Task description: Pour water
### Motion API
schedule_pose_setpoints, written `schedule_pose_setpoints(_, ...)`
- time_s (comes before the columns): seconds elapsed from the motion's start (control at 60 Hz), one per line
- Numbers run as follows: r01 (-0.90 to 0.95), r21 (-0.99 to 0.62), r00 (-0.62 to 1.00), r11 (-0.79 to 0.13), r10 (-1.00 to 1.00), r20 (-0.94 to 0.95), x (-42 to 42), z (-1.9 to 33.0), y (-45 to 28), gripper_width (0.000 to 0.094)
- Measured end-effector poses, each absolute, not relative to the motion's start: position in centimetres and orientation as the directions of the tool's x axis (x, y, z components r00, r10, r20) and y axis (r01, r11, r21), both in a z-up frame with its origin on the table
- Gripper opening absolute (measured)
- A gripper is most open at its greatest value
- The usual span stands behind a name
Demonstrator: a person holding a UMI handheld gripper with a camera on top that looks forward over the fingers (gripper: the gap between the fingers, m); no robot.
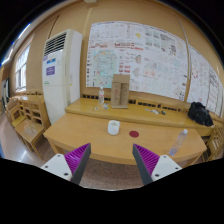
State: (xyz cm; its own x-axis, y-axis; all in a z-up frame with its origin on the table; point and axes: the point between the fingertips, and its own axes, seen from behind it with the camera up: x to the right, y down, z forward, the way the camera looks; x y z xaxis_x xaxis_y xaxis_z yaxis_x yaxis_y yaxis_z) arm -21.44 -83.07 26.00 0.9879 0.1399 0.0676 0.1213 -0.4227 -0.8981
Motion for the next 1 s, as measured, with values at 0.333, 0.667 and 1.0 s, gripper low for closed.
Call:
schedule_pose_setpoints(0.333, 0.072, -0.809, 0.997, -0.583, 0.016, 0.077, -5.7, 13.8, -84.1, 0.0847)
schedule_pose_setpoints(0.667, 0.025, -0.824, 0.986, -0.566, -0.121, 0.113, 17.2, 4.3, -75.4, 0.0857)
schedule_pose_setpoints(1.0, 0.005, -0.926, 0.997, -0.378, -0.075, 0.036, 25.8, 4.5, -58.0, 0.0818)
